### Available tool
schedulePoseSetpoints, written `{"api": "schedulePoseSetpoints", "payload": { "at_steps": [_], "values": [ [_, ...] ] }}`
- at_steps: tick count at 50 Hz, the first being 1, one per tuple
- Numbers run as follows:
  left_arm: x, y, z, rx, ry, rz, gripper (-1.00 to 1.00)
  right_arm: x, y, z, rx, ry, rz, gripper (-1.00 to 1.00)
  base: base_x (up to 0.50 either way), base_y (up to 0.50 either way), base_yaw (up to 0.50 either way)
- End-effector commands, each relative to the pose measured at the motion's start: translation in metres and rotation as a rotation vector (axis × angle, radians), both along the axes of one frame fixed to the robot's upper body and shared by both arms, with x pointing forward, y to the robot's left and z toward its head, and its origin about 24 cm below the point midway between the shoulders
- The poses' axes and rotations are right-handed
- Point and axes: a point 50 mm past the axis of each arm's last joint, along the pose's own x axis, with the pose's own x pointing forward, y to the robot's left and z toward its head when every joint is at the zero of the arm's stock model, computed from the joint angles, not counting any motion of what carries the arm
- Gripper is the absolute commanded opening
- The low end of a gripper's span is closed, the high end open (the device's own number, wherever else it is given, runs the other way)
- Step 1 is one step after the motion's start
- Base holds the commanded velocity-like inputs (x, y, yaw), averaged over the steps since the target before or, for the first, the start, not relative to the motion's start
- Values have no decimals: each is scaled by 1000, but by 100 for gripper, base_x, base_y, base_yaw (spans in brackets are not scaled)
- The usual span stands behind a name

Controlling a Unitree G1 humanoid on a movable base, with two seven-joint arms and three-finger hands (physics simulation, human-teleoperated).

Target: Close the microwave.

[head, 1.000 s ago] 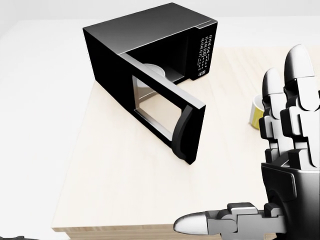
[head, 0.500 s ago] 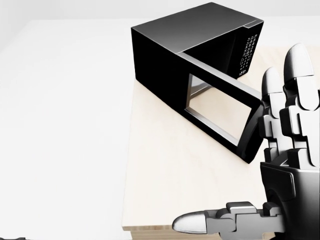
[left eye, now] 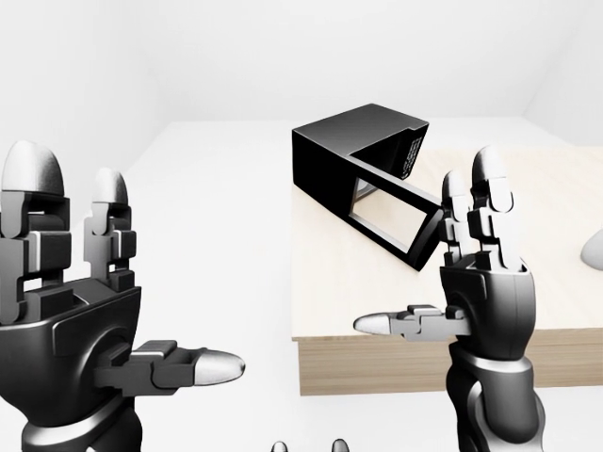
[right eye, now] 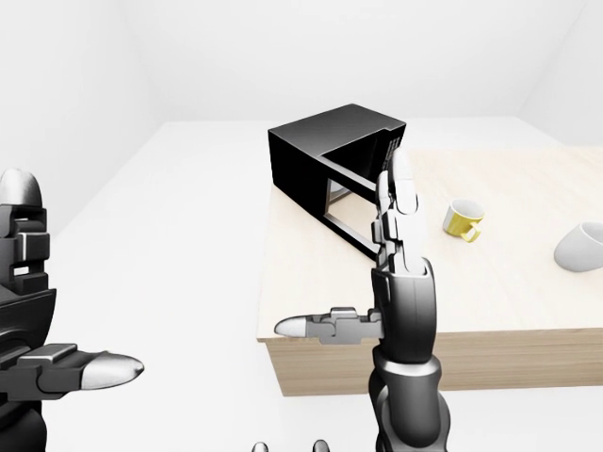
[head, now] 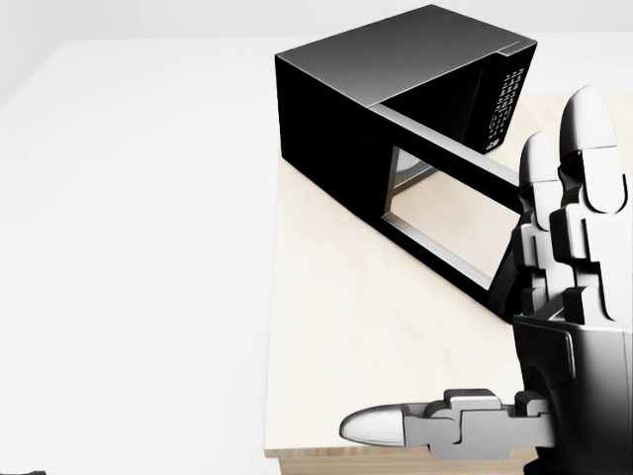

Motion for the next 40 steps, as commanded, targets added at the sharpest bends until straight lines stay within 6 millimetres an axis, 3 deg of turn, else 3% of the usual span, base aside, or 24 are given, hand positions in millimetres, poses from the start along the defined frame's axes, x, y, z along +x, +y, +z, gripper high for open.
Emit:
{"api": "schedulePoseSetpoints", "payload": {
  "at_steps": [1, 32, 40],
  "values": [
    [-1, -1, 1, 7, -8, -7, 100, 1, 0, 0, 7, -2, -2, 100, 0, 0, 0],
    [1, -2, -3, 11, 22, -4, 100, 1, 2, -1, 18, 8, 27, 100, 46, 14, 0],
    [0, -1, -4, 6, 23, -4, 100, 1, 1, -3, 22, 17, 30, 100, 0, 0, 0]
  ]
}}
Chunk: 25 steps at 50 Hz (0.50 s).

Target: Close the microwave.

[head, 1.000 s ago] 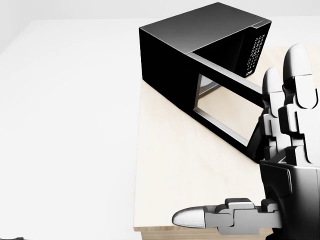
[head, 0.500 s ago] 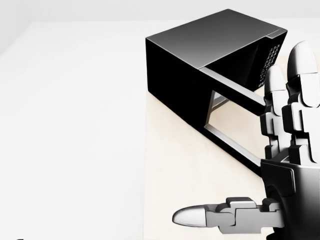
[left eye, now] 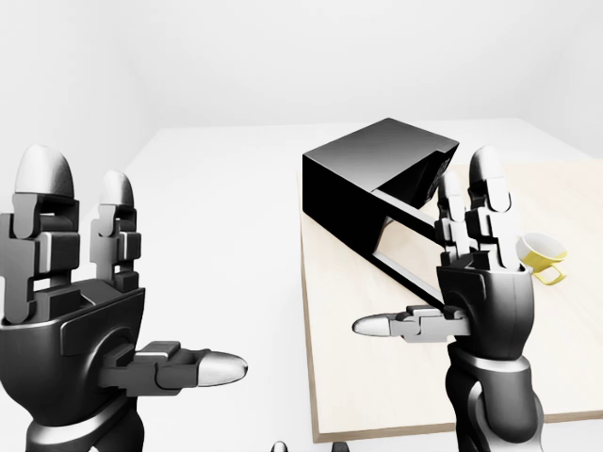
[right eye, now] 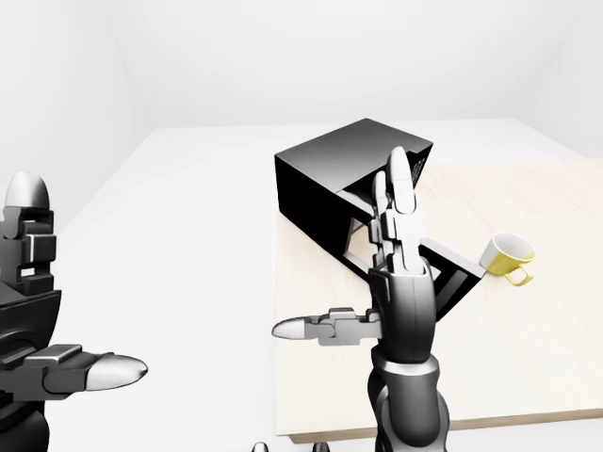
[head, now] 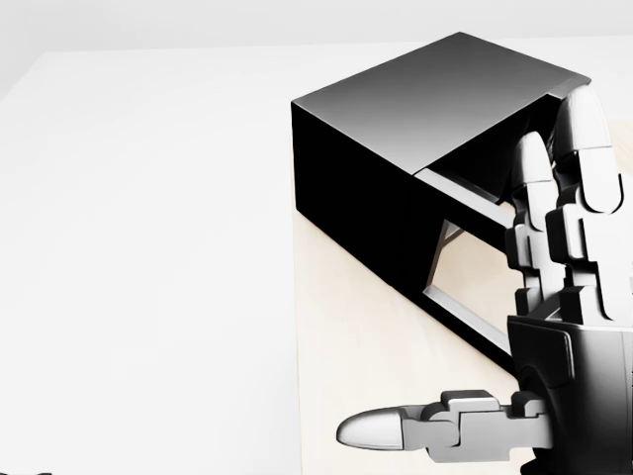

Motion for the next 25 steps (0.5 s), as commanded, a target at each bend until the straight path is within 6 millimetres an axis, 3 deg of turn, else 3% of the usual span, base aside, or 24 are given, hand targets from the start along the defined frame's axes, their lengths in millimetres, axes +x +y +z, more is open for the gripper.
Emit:
{"api": "schedulePoseSetpoints", "payload": {
  "at_steps": [1, 11, 25],
  "values": [
    [0, 0, -2, -3, 12, 1, 100, 1, 0, -3, -2, 15, 0, 100, 0, 0, 0],
    [1, 1, -2, -9, 9, 1, 100, 2, 0, -5, -4, 30, 2, 100, 0, 0, 0],
    [2, 2, -1, -14, 2, 7, 100, 30, -2, -46, -17, 227, -27, 100, 0, 0, 0]
  ]
}}
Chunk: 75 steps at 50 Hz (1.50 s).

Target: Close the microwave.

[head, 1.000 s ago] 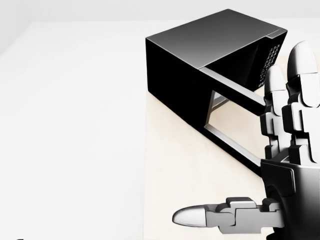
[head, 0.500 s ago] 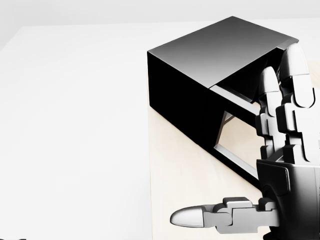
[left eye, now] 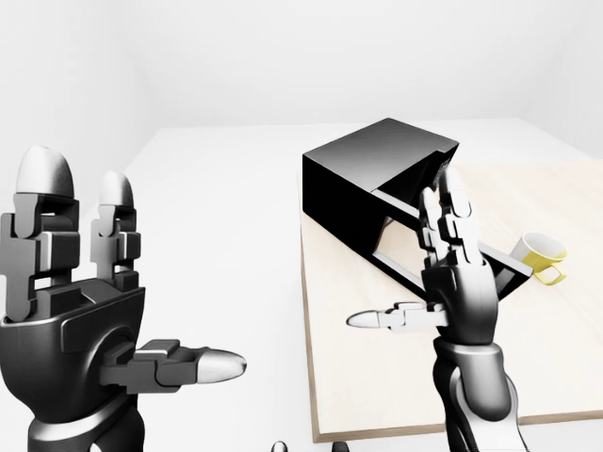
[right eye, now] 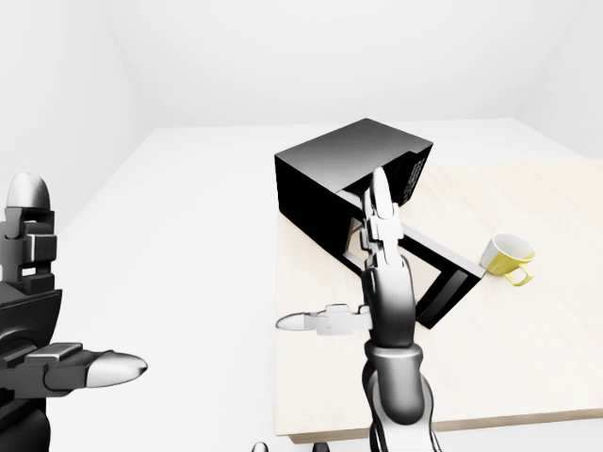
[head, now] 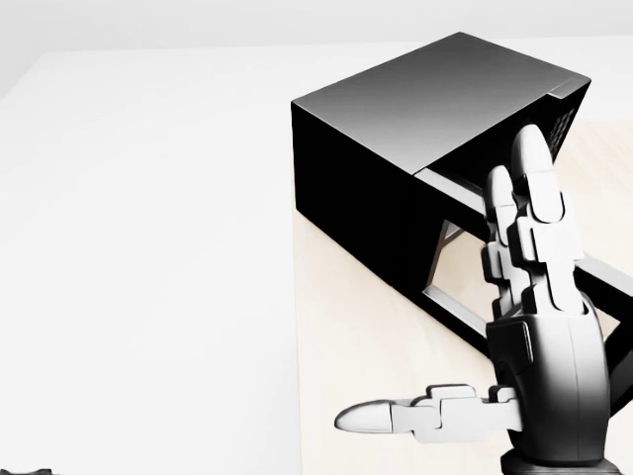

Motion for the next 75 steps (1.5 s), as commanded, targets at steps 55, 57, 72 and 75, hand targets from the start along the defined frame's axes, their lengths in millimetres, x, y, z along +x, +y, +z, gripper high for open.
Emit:
{"api": "schedulePoseSetpoints", "payload": {
  "at_steps": [55, 57, 72, 75],
  "values": [
    [3, 0, -3, -3, 16, 2, 100, 70, -11, -132, 70, 484, -78, 100, 0, 0, 0],
    [3, 0, -3, -5, 16, 1, 100, 70, -11, -132, 72, 484, -77, 100, 0, 0, 0],
    [3, -1, -3, -7, 18, -3, 100, 71, -15, -134, 78, 492, -94, 100, 0, 0, 0],
    [3, -1, -3, -6, 17, -3, 100, 72, -16, -135, 81, 497, -90, 100, 0, 0, 0]
  ]
}}
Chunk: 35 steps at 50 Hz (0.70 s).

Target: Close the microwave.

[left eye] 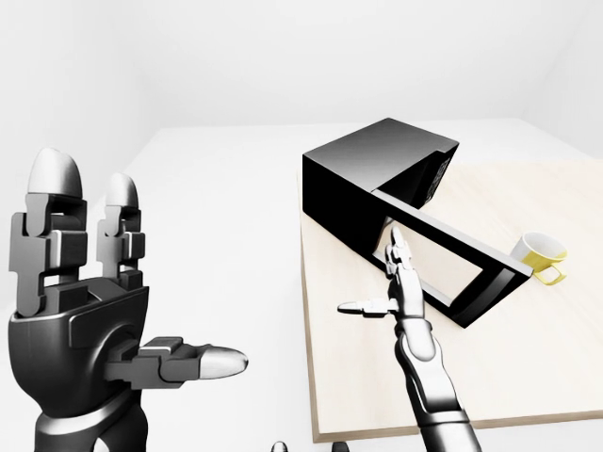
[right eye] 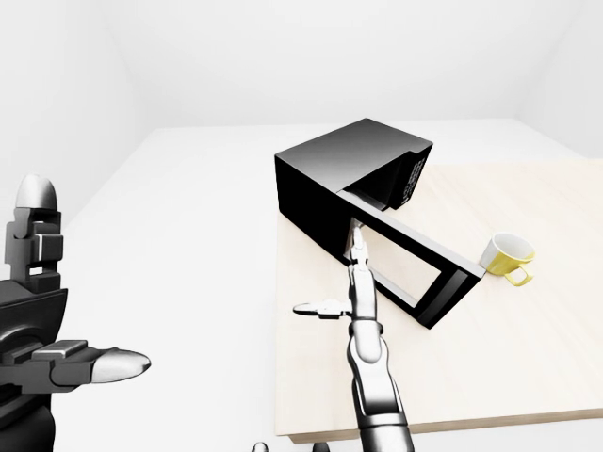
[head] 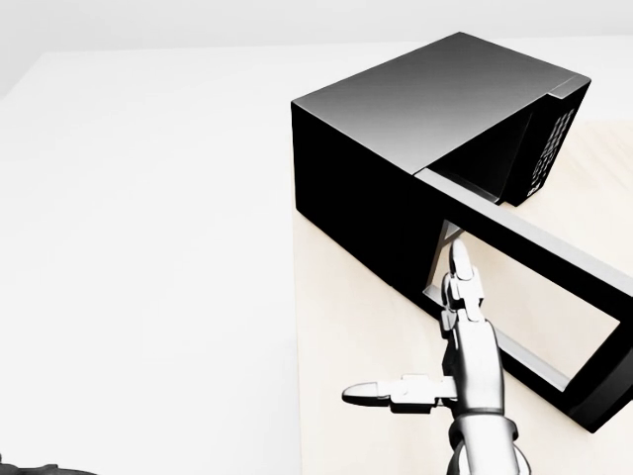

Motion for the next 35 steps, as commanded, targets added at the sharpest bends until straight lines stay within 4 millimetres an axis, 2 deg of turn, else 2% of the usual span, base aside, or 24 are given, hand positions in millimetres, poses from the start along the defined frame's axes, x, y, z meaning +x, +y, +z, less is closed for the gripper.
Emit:
{"api": "schedulePoseSetpoints", "payload": {
  "at_steps": [1, 25, 35],
  "values": [
    [0, 0, 0, 0, 0, -1, 100, 2, -4, -4, 7, 17, -9, 100, 0, 0, 0],
    [-1, 0, 1, 2, -4, 0, 100, 4, -11, -6, 3, 28, -38, 100, 0, 0, 0],
    [-1, -2, -1, 6, 6, -4, 100, 12, -16, -12, 1, 60, -57, 100, 0, 0, 0]
  ]
}}
